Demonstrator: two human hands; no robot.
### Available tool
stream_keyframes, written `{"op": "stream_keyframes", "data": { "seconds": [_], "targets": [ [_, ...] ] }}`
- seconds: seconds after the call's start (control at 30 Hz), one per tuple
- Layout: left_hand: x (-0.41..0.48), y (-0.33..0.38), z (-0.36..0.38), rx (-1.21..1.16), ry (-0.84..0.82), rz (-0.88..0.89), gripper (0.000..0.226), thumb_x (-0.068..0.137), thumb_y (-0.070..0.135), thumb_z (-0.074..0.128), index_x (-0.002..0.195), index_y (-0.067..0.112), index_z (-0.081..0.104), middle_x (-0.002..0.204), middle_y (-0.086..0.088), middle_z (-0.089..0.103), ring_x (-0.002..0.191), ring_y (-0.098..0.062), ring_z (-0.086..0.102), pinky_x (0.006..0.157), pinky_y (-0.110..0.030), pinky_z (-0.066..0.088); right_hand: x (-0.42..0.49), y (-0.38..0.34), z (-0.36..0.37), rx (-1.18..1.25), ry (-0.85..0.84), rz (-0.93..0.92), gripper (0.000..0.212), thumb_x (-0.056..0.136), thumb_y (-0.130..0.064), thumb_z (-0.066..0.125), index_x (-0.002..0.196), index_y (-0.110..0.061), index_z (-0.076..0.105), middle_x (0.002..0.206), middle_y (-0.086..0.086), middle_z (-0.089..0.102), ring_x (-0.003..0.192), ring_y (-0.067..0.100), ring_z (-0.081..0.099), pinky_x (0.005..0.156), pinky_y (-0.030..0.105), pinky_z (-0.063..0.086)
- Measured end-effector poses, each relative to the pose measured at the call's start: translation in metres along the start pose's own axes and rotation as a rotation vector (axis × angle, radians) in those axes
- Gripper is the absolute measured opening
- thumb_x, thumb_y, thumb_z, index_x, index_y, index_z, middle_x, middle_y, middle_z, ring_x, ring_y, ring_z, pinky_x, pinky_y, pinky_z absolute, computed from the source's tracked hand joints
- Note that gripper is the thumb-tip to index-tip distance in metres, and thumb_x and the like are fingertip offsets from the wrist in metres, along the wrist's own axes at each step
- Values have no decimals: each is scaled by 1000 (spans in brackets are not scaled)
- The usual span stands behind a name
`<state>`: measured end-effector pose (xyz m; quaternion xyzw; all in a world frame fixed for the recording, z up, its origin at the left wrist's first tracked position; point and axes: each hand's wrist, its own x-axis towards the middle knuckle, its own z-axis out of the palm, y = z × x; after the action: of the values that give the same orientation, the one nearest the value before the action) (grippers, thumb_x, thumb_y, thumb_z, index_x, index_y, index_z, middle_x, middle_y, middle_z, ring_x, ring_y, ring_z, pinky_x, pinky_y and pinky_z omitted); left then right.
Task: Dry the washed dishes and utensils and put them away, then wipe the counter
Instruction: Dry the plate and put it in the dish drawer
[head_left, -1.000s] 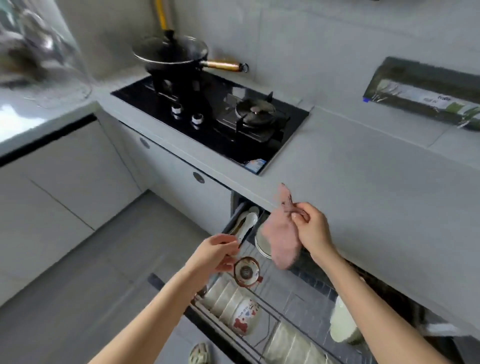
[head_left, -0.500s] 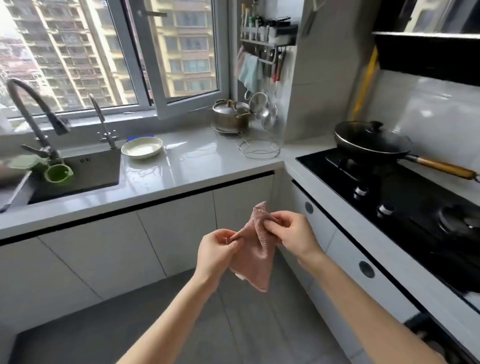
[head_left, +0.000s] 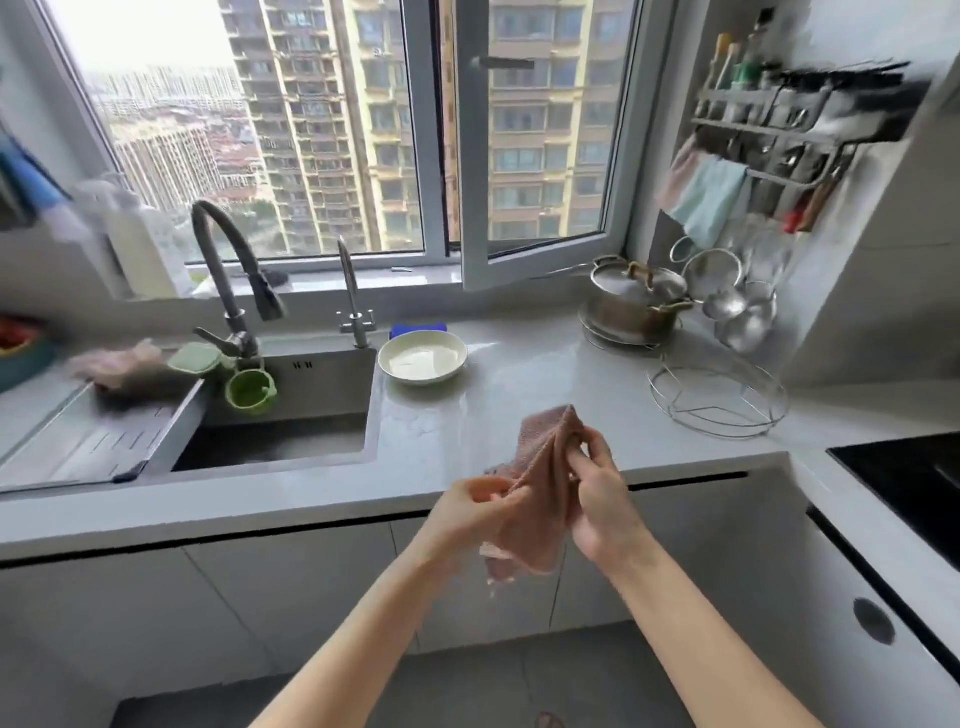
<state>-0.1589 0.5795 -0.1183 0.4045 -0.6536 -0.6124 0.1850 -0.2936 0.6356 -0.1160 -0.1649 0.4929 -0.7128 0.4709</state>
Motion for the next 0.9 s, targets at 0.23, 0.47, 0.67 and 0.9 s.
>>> {"op": "stream_keyframes", "data": {
  "seconds": [0.23,0.47,0.67,0.9],
  "targets": [
    [193,-21,-74,-534,448,-336,16,90,17,58,98,3,56,97,-16,54,79,-24,58,67,-28,51,181,-38,19,-131,-142,-22,9,101,-19,43,103,-17,52,88,15,69,76,33,70,65,36,57],
    [349,-45,-132,-680,677,-495,45,89,18,60,127,-1,44,108,-19,50,106,-33,55,91,-35,48,323,-56,31,-217,-197,82,9,100,-20,46,107,-14,50,106,32,64,84,53,66,70,57,56],
    [419,-60,-156,-621,846,-496,38,88,-2,54,125,4,51,123,-12,58,102,-30,58,81,-36,48,402,-42,50,-334,-209,105,7,99,-22,48,100,-17,53,101,20,66,90,34,66,86,46,54],
    [449,-77,-178,-413,931,-600,42,80,-13,48,121,-6,56,120,-17,60,111,-33,57,85,-33,51,447,-29,82,-430,-230,95,9,101,-20,44,101,-17,53,97,9,67,79,13,68,70,26,56]
  ]
}}
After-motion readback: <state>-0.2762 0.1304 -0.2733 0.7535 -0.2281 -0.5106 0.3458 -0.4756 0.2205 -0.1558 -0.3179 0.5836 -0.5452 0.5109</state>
